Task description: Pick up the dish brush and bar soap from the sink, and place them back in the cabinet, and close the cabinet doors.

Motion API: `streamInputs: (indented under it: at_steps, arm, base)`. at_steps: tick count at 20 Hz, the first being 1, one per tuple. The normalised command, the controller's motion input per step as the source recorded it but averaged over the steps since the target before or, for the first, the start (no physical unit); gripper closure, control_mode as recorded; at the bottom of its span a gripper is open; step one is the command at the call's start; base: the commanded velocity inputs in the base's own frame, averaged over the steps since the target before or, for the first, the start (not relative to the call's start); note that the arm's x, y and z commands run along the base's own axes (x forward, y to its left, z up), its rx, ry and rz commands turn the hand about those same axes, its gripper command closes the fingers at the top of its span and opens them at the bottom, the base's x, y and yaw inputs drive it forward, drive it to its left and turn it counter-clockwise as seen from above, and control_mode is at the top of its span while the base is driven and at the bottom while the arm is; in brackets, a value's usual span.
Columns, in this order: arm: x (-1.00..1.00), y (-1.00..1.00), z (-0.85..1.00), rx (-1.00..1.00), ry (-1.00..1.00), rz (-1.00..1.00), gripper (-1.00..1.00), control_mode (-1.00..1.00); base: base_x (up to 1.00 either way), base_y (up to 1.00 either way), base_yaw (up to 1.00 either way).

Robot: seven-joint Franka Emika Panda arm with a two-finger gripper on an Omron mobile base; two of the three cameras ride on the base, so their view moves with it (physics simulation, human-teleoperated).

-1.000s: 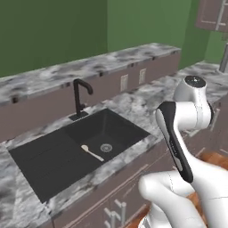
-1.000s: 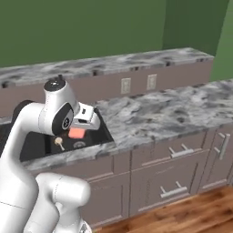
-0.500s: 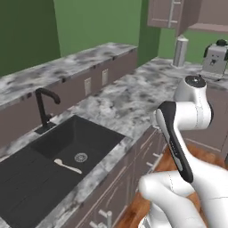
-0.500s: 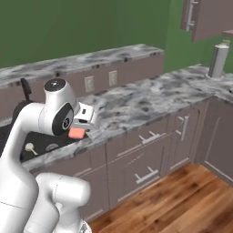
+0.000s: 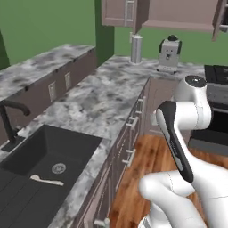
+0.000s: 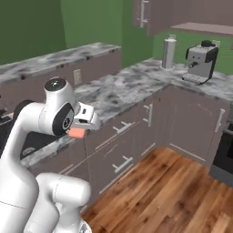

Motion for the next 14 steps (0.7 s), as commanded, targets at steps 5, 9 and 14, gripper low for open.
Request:
streamInputs:
  at_steps: [5,9,14]
  arm:
    - [0.00,0.00,0.00,0.00,0.00,0.00,1.00,1.00]
    - [0.00,0.00,0.00,0.00,0.00,0.00,1.00,1.00]
    - [0.00,0.00,0.00,0.00,0.00,0.00,1.00,1.00]
  base:
    - [0.01,0.00,-0.52]
    - [0.16,-0.02,-0.48]
    - [0.25,-0.08,-0.42]
